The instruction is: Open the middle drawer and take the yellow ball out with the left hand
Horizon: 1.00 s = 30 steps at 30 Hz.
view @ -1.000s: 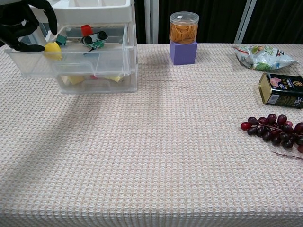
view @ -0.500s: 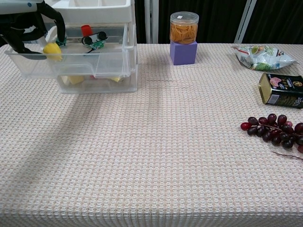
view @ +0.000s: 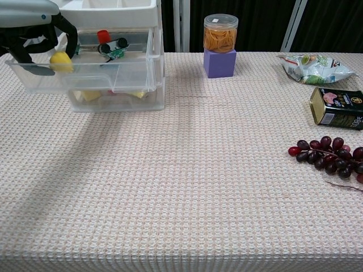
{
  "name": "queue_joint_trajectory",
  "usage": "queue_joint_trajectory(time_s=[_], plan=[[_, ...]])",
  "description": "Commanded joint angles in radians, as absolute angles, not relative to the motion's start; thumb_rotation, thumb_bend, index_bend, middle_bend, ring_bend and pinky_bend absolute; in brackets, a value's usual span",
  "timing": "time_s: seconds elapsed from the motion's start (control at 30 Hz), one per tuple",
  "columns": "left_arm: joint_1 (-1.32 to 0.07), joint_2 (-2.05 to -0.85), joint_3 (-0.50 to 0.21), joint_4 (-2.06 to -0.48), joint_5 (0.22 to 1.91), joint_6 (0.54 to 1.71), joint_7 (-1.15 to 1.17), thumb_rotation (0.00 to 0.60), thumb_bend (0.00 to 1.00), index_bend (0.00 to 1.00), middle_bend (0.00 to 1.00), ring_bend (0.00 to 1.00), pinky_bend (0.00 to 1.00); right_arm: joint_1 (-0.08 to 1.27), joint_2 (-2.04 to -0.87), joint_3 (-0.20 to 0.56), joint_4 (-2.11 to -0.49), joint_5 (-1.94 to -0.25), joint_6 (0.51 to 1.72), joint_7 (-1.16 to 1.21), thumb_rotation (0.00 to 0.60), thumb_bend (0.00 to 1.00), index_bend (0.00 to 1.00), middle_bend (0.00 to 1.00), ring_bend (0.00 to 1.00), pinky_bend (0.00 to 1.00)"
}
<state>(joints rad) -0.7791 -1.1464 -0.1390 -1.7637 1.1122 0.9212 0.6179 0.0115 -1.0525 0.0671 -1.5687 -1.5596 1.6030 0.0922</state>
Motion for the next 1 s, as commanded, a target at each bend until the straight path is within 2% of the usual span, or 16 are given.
queue_joint_trajectory(time_s=[0.03,0.17,0.4,0.53,0.63,0.77,1.0], plan=[[-0.783,-1.147,-0.135,-1.766,1.110,0.921,0.610,0.600,0.31,0.50,0.82,0.94,1.00,0.010,-1.053,0.067,-1.567,-1.560,1.606,0.095,0.600,0.18,0.00,0.00,0.00,0.00],[-0.772,-1.138,-0.138,-1.780,1.135,0.956,0.585,0.600,0.36,0.54,0.82,0.94,1.00,0.006,-1.054,0.067,-1.563,-1.561,1.611,0.101,0.600,0.18,0.00,0.00,0.00,0.00],[-0.707,-1.089,-0.134,-1.867,1.276,1.100,0.526,0.600,0.36,0.53,0.82,0.94,1.00,0.003,-1.054,0.068,-1.563,-1.566,1.620,0.104,0.600,0.18,0.00,0.00,0.00,0.00],[-0.657,-1.097,-0.096,-1.904,1.462,1.208,0.486,0.600,0.36,0.53,0.82,0.94,1.00,0.005,-1.056,0.068,-1.563,-1.566,1.615,0.103,0.600,0.18,0.00,0.00,0.00,0.00],[-0.643,-1.141,-0.050,-1.889,1.615,1.246,0.480,0.600,0.36,0.53,0.82,0.94,1.00,0.008,-1.058,0.067,-1.563,-1.569,1.611,0.099,0.600,0.18,0.00,0.00,0.00,0.00],[-0.652,-1.225,-0.001,-1.841,1.767,1.237,0.517,0.600,0.35,0.53,0.82,0.94,1.00,0.010,-1.057,0.066,-1.567,-1.573,1.609,0.094,0.600,0.18,0.00,0.00,0.00,0.00],[-0.702,-1.387,-0.001,-1.687,1.845,1.149,0.598,0.600,0.35,0.50,0.83,0.94,1.00,0.008,-1.055,0.065,-1.567,-1.572,1.610,0.097,0.600,0.18,0.00,0.00,0.00,0.00]])
